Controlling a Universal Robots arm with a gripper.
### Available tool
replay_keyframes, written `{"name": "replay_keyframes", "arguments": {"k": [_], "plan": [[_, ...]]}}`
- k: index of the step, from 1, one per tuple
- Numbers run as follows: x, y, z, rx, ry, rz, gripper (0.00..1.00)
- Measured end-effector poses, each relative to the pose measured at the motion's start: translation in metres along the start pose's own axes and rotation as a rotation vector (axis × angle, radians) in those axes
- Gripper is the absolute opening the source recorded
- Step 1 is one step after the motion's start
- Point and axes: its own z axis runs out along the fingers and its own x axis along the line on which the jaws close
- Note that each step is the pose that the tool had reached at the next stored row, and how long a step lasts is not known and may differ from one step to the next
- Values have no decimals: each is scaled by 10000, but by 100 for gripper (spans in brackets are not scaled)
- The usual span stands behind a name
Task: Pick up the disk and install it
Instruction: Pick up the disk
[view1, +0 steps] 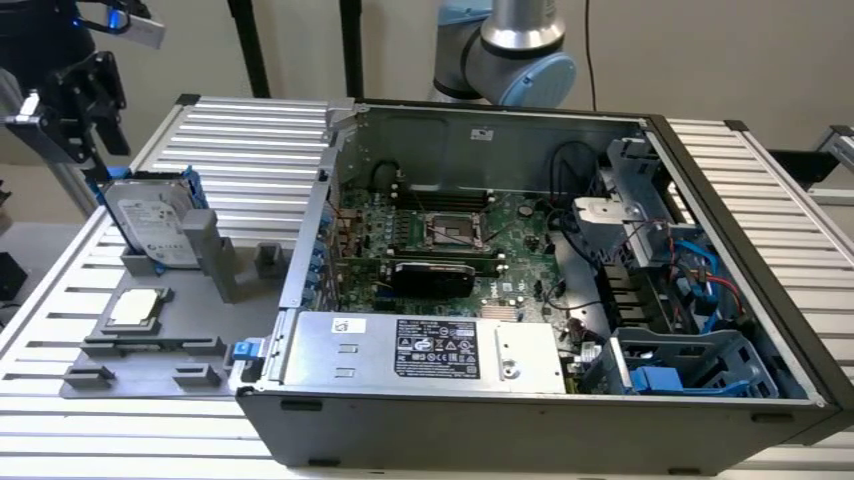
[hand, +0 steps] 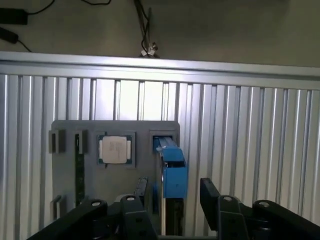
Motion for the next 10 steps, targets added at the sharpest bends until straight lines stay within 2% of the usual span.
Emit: {"name": "replay_keyframes", "arguments": {"k": [10], "plan": [[2,6,181,57,0,80,100]]}}
